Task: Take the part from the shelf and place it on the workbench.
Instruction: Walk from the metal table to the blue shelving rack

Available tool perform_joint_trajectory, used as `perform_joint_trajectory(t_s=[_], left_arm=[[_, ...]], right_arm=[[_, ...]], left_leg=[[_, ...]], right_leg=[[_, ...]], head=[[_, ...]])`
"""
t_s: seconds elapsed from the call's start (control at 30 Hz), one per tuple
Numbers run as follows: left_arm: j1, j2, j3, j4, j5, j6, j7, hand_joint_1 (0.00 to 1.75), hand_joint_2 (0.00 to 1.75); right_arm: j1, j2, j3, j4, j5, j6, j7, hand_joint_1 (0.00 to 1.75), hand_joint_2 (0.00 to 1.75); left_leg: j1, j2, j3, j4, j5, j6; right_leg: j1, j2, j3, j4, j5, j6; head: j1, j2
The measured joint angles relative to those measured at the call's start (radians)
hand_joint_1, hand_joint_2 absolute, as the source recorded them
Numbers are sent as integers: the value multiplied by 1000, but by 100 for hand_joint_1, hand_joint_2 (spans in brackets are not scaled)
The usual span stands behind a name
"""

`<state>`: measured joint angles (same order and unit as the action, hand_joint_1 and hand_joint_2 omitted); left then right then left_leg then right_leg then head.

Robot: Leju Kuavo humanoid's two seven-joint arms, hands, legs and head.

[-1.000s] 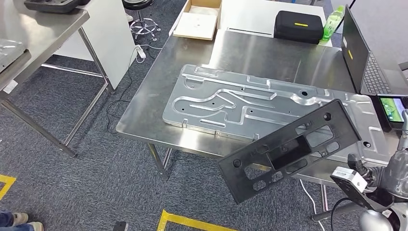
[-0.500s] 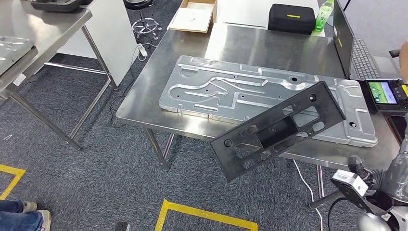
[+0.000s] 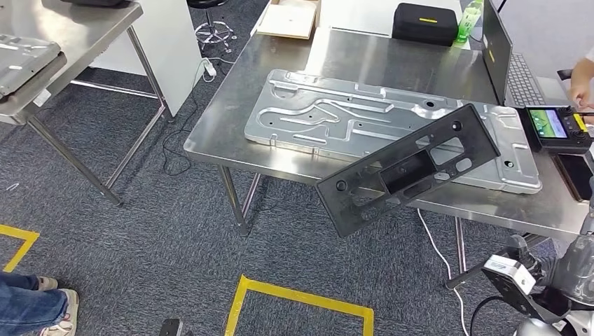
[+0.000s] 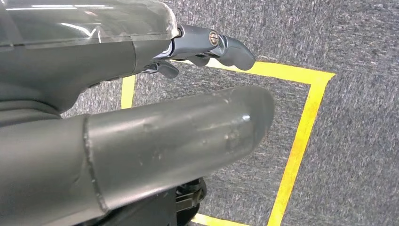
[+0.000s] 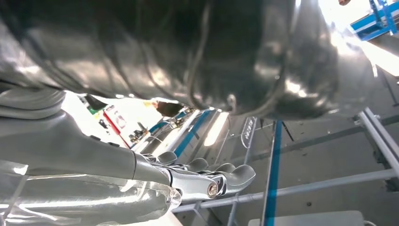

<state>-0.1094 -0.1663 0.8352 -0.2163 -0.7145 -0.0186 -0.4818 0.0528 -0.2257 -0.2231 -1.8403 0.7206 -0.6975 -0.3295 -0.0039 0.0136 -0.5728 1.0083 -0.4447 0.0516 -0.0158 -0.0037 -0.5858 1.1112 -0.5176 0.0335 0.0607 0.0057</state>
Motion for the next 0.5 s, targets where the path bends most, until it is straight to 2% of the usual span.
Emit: perform_joint_trajectory(t_s=[0.03, 0.07, 0.17, 0.2, 0.23, 0.27, 0.33, 0.37, 0.4, 0.43, 0.5], left_arm=[[0, 0, 0, 0, -1, 0, 0, 0, 0], [-1, 0, 0, 0, -2, 0, 0, 0, 0], [-2, 0, 0, 0, -4, -1, 0, 0, 0], [-1, 0, 0, 0, -5, -1, 1, 0, 0], [0, 0, 0, 0, -6, -1, 1, 0, 0], [0, 0, 0, 0, -7, -1, 1, 0, 0], [1, 0, 0, 0, -8, -1, 1, 0, 0], [2, 0, 0, 0, -9, -1, 2, 0, 0], [3, 0, 0, 0, -10, -1, 2, 0, 0], [4, 0, 0, 0, -11, -1, 3, 0, 0], [3, 0, 0, 0, -12, -1, 4, 0, 0]], right_arm=[[1, 1, -2, -2, 0, 0, 0, 0, 0], [2, 2, -4, -3, 0, -1, -1, 0, 0], [6, 7, -8, -7, -2, -1, -1, 0, 0], [7, 9, -9, -7, -3, -1, -1, 0, 0], [10, 11, -11, -7, -4, -1, -1, 0, 0], [13, 14, -13, -8, -6, -1, -2, 0, 0], [23, 21, -20, -7, -12, -1, -3, 0, 0], [29, 25, -25, -6, -15, -1, -3, 0, 0], [35, 29, -31, -3, -19, -1, -4, 0, 0], [41, 34, -37, 2, -22, -1, -6, 0, 0], [52, 49, -55, 21, -33, -1, -16, 0, 0]], left_leg=[[-1, 0, -5, 5, 2, -4], [-3, 0, -8, 9, 5, -8], [-3, -1, -14, 12, 13, -25], [-3, -3, -20, 22, 3, -31], [-3, -4, -32, 47, -21, -36], [-1, -6, -51, 93, -59, -42], [3, -7, -95, 222, -147, -49], [5, -7, -107, 274, -174, -51], [5, -7, -103, 294, -182, -52], [6, -7, -77, 271, -171, -50], [5, -8, 22, 127, -126, -40]], right_leg=[[2, 0, 35, -57, 12, -4], [5, 1, 53, -90, 16, -9], [7, 1, 48, -98, 29, -24], [5, 0, 43, -100, 36, -32], [2, -1, 36, -102, 45, -39], [0, -2, 27, -104, 53, -44], [2, -3, 4, -103, 68, -48], [2, -3, -8, -101, 75, -48], [3, -3, -19, -98, 82, -48], [3, -2, -30, -95, 88, -46], [3, -2, -46, -87, 98, -41]], head=[[0, 0], [0, 0], [0, 0], [-1, 0], [-1, 0], [-1, 0], [-2, 0], [-2, 0], [-2, 0], [-2, 0], [-2, 0]])
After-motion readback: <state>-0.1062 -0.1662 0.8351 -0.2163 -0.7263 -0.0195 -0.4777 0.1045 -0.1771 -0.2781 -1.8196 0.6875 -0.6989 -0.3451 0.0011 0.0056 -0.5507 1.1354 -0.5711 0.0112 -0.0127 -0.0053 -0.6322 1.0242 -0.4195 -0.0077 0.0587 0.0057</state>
